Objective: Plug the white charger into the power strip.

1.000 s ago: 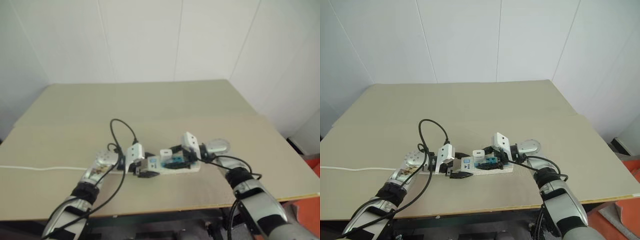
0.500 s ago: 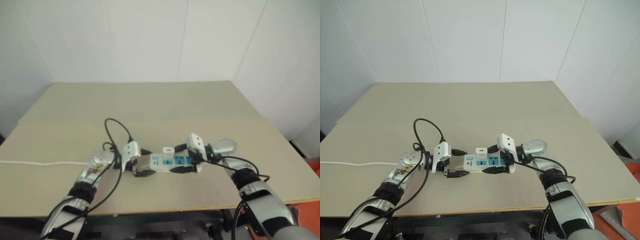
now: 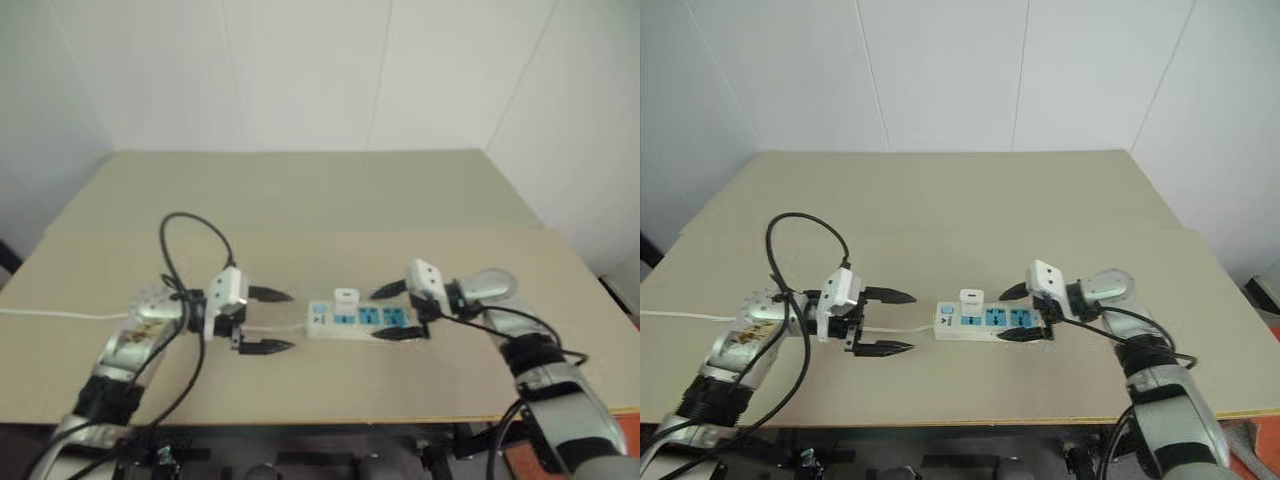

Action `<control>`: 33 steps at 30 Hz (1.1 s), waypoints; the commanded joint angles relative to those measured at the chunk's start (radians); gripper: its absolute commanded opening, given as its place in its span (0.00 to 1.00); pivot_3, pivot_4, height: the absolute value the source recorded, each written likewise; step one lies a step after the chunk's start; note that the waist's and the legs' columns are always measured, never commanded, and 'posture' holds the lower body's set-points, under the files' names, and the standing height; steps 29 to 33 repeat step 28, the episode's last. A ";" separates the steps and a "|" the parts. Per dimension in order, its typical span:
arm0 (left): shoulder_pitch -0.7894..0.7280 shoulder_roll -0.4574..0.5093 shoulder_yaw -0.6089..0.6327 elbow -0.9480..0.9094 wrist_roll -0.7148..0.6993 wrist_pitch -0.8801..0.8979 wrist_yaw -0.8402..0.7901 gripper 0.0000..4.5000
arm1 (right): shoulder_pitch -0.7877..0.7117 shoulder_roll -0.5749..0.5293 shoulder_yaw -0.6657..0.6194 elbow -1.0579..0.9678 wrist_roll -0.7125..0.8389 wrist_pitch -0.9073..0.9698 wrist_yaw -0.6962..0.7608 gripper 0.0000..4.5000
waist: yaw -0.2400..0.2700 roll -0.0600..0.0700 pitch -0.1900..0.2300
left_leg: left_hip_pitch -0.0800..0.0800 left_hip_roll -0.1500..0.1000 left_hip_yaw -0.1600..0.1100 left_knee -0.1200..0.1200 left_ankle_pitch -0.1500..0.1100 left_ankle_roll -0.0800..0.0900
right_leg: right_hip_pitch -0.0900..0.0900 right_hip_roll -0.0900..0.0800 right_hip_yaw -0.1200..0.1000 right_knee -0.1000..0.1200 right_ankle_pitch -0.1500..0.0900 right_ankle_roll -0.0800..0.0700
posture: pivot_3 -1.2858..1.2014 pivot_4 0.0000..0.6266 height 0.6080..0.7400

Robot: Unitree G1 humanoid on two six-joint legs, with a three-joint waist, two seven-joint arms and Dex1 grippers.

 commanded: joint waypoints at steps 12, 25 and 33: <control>0.100 0.097 0.147 -0.110 -0.076 0.069 0.028 0.99 | 0.315 -0.253 -0.313 -0.411 0.199 0.218 -0.080 1.00 | -0.004 0.002 0.010 | 0.000 0.000 0.002 0.000 0.000 -0.001 | 0.001 0.001 0.000 -0.002 0.002 0.000 | 0.52 0.24 1.00; 0.013 0.080 0.080 -0.035 -0.041 0.068 0.004 0.99 | 0.480 -0.280 -0.412 -0.612 0.279 0.342 -0.181 1.00 | -0.002 0.002 0.011 | 0.000 0.000 0.002 0.000 0.001 -0.002 | 0.002 0.001 0.000 -0.002 0.002 0.001 | 0.52 0.24 1.00; -0.026 0.075 0.059 -0.009 -0.033 0.081 -0.002 0.99 | 0.496 -0.274 -0.427 -0.636 0.280 0.347 -0.212 1.00 | -0.002 0.002 0.011 | 0.001 0.000 0.002 0.000 0.001 -0.002 | 0.002 0.001 0.000 -0.002 0.002 0.001 | 0.52 0.24 1.00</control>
